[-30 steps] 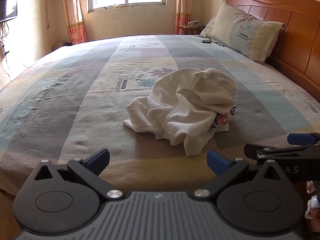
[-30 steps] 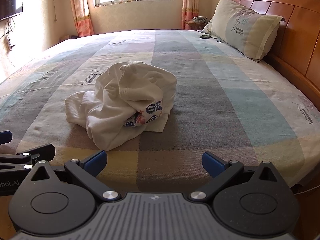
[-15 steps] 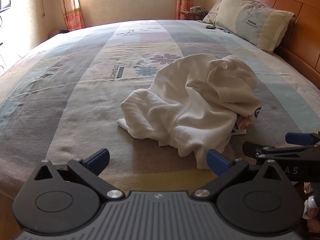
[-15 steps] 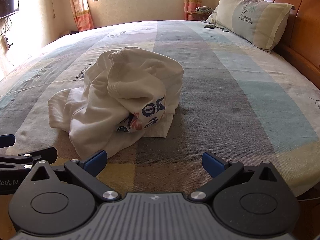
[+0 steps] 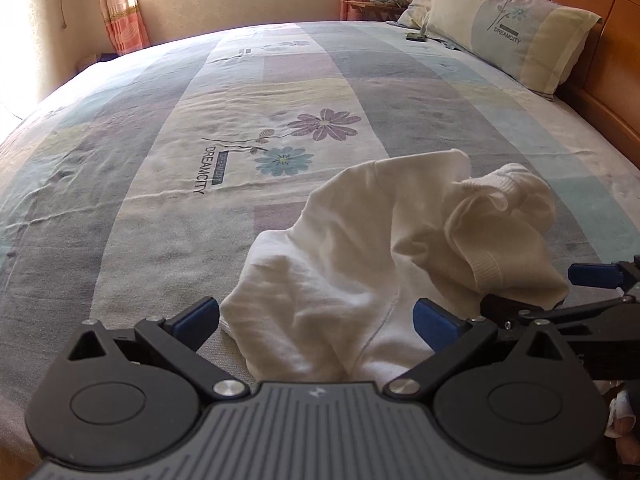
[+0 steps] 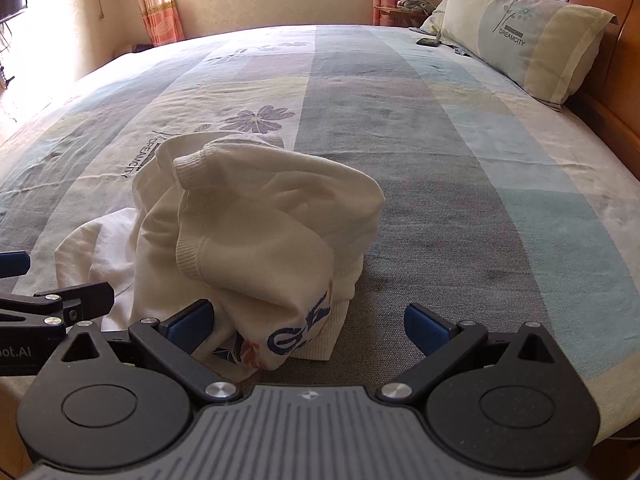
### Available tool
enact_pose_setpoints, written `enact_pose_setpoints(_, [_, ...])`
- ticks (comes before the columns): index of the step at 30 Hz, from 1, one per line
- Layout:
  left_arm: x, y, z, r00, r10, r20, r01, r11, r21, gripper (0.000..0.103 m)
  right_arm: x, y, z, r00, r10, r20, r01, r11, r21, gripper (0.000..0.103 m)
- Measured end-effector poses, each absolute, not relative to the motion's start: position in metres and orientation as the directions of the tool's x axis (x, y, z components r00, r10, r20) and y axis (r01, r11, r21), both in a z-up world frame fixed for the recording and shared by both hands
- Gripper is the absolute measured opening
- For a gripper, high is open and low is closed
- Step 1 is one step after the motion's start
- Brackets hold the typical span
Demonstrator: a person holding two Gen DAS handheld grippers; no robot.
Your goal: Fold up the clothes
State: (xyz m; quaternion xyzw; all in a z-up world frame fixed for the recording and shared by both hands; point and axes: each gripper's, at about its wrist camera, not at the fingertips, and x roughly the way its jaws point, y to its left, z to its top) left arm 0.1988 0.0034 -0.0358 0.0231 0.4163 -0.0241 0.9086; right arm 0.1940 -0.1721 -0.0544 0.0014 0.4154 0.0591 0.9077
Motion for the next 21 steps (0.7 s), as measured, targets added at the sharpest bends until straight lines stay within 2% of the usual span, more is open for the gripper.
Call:
enact_pose_setpoints(6, [0.231,0.0,-0.047,0.614,-0.033,-0.788,0.079,0.997,0.02,0.102,0.224,-0.173,-0.058,0.626,0.073,-0.777,-0.123,0.992,-0.006,0.103])
enact_pose_setpoints(9, [0.243,-0.002,-0.059,0.581,0.014,-0.814,0.084,0.994,0.076,0.102,0.228,-0.177,-0.064,0.617,0.112,-0.779,-0.156,0.988,0.018,0.103])
enact_pose_setpoints(16, [0.248,-0.012,-0.081,0.584,0.064,-0.81,0.138,0.975,0.176,0.103,0.234,-0.189,-0.078,0.602,0.205,-0.772,-0.216,0.972,0.09,0.103])
enact_pose_setpoints(18, [0.247,-0.003,-0.085,0.584,0.025,-0.811,0.128,0.984,0.122,0.103,0.236,-0.193,-0.081,0.601,0.234,-0.764,-0.219,0.968,0.123,0.103])
enact_pose_setpoints(21, [0.244,0.022,-0.094,0.586,-0.088,-0.806,0.096,0.995,-0.039,0.103,0.239,-0.199,-0.085,0.595,0.28,-0.753,-0.243,0.956,0.164,0.103])
